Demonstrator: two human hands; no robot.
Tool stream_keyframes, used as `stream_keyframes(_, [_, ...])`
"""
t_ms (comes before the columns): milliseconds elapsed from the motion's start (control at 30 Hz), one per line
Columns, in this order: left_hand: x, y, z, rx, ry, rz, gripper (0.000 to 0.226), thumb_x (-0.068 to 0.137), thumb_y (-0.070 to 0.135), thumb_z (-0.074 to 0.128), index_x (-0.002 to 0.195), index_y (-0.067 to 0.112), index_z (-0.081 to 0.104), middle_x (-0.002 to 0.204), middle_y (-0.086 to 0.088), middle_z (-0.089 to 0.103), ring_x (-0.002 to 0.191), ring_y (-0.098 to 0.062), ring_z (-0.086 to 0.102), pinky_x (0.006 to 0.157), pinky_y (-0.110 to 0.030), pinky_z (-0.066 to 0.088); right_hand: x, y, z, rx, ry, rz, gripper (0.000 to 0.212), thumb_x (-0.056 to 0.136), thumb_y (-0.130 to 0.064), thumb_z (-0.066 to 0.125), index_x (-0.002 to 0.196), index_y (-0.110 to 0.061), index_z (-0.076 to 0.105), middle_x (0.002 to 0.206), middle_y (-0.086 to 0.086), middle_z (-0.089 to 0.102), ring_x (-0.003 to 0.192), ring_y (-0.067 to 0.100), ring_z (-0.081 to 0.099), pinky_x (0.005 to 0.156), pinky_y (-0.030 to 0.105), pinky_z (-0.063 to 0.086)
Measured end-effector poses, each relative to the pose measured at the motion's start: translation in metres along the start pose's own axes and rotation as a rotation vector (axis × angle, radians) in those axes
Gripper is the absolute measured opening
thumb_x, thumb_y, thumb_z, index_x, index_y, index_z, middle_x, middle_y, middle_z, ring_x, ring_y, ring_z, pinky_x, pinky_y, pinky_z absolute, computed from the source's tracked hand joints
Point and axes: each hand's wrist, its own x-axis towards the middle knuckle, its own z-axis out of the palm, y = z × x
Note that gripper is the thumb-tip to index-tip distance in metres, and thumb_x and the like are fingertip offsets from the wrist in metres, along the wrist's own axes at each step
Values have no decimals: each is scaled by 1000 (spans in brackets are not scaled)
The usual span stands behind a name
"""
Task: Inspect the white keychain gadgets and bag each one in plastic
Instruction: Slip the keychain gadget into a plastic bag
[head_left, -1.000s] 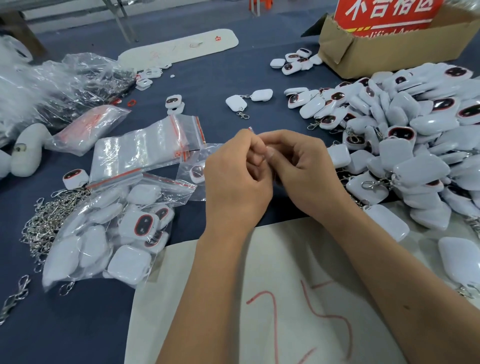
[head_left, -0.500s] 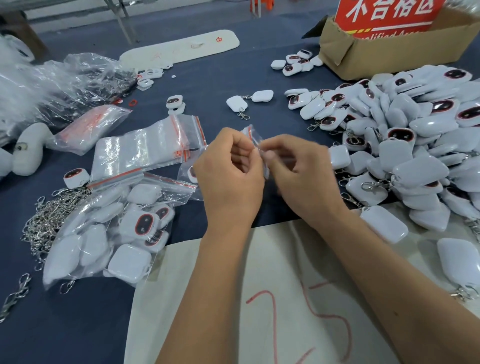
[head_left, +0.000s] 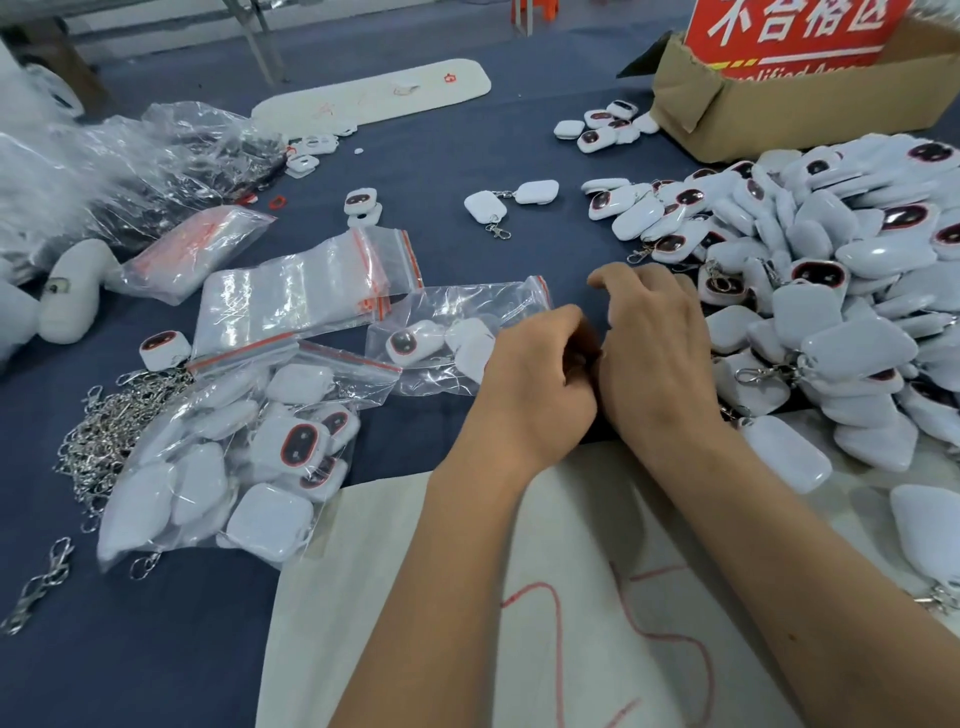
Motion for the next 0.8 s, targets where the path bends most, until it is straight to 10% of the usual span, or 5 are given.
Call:
stream_keyframes(300, [3, -11, -11, -34, 140, -173, 28, 88, -9, 51, 91, 15, 65, 91, 3, 69, 85, -13, 64, 82, -29, 53, 1, 2, 7, 388, 215, -86, 23, 106, -15, 51, 120, -12, 69, 101, 7, 76, 91, 32, 68, 80, 43, 51])
stream_keyframes(467, [5, -13, -25, -247, 260, -272, 8, 97, 14, 65, 96, 17, 72, 86, 7, 73, 83, -8, 69, 75, -22, 55, 1, -2, 8, 992, -140, -23, 14, 108, -11, 49, 116, -17, 59, 87, -3, 71, 55, 24, 66, 44, 30, 48])
stream_keyframes(800, [4, -16, -30, -436, 196, -442, 17, 100, 9, 60, 94, 3, 75, 93, -22, 75, 86, -35, 76, 79, -46, 65, 5, -1, 10, 1084, -326, 59, 13, 104, -4, 53, 103, -7, 65, 82, 10, 71, 52, 16, 50, 48, 23, 44])
